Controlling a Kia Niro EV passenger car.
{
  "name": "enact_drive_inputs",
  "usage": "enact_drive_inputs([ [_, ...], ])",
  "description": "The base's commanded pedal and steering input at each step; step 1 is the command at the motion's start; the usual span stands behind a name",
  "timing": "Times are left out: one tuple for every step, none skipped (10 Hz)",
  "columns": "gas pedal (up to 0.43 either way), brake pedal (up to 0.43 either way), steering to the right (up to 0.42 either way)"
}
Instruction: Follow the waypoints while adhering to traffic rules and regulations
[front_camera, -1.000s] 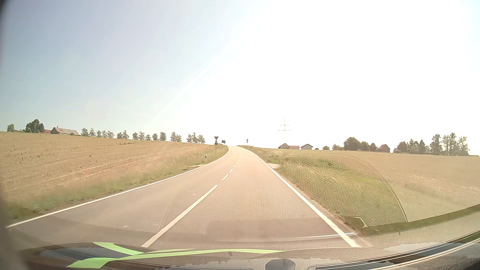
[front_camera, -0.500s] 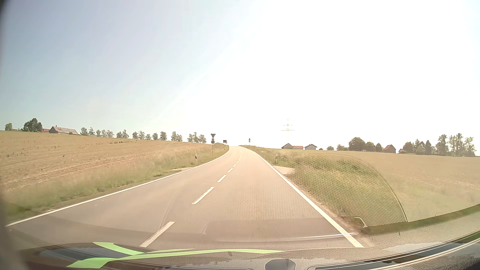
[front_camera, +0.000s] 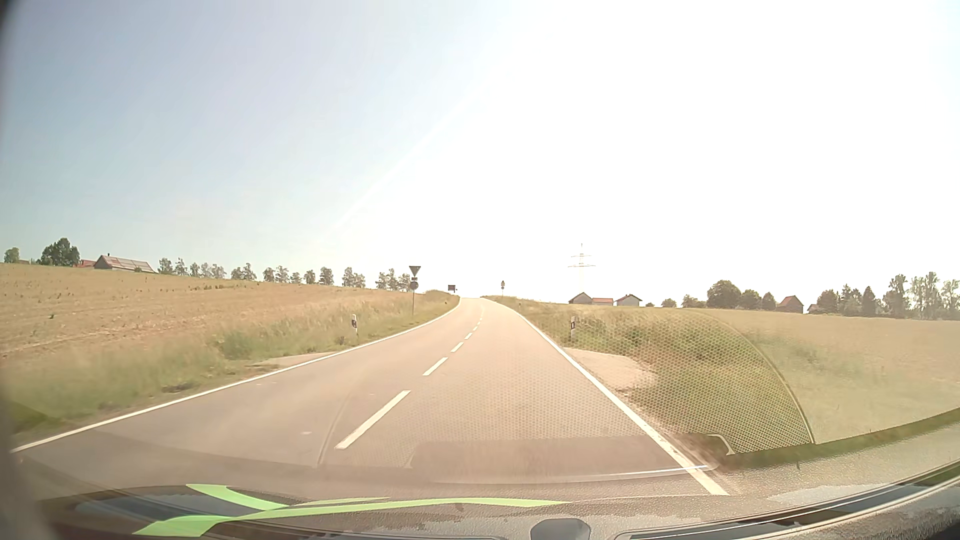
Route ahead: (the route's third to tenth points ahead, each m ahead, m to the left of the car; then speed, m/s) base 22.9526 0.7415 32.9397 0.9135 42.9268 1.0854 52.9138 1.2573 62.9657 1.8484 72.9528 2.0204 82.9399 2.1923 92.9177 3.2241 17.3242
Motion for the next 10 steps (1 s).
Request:
enact_drive_inputs([
  [0.531, 0.0, -0.007],
  [0.539, 0.0, -0.007],
  [0.539, 0.0, -0.006],
  [0.539, 0.0, -0.006],
  [0.539, 0.0, -0.006],
  [0.539, 0.0, -0.006],
  [0.531, 0.0, -0.006],
  [0.461, 0.0, -0.006],
  [0.449, 0.0, -0.006],
  [0.441, 0.0, -0.006],
])
